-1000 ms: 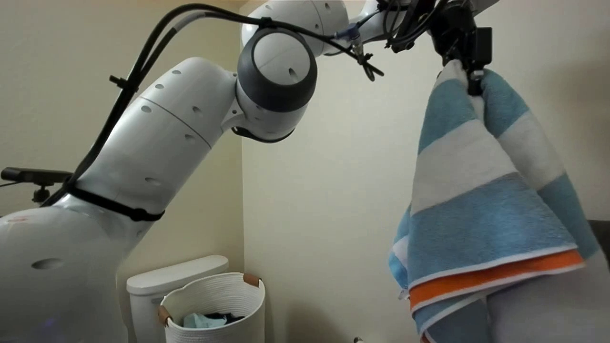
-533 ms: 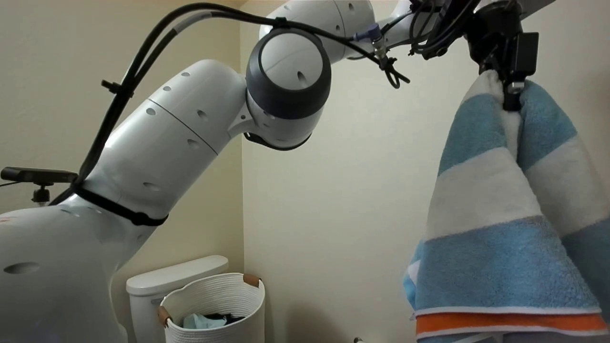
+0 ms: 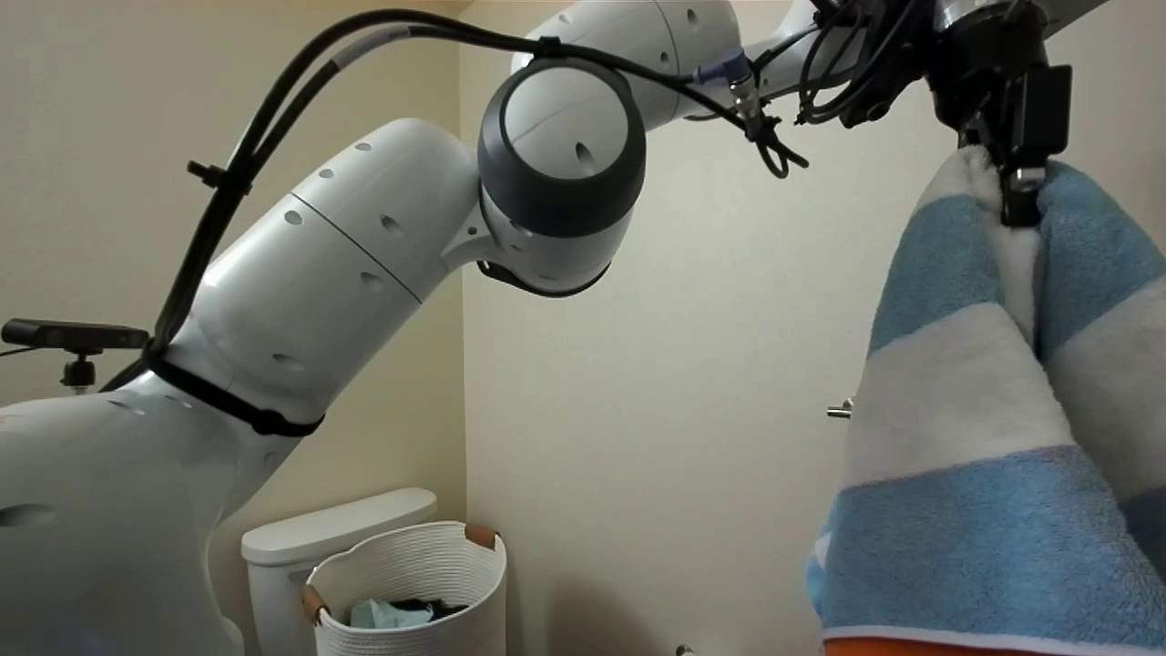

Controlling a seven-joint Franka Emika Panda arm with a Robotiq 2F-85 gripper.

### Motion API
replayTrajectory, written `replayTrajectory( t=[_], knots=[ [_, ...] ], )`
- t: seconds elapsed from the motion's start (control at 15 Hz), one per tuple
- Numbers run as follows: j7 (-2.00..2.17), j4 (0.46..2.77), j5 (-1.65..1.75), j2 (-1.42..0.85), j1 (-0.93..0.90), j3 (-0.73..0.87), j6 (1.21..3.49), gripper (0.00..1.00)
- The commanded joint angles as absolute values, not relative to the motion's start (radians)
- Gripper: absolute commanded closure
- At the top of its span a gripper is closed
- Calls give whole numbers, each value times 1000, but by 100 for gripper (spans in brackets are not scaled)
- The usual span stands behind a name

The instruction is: Put the towel on the couch

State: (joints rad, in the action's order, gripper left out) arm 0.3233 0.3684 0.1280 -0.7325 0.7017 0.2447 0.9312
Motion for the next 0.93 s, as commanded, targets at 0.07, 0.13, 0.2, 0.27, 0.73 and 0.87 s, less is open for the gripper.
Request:
replayTrajectory(
  t=[0.07, 0.13, 0.2, 0.27, 0.73, 0.87],
  knots=[
    [408, 381, 104, -690, 742, 247, 950, 90],
    [421, 382, 104, -686, 747, 247, 947, 90],
    [431, 382, 104, -685, 752, 247, 946, 90],
    [440, 382, 106, -684, 756, 248, 946, 90],
    [425, 392, 128, -700, 752, 255, 946, 83],
    [425, 392, 128, -700, 752, 255, 946, 83]
  ],
)
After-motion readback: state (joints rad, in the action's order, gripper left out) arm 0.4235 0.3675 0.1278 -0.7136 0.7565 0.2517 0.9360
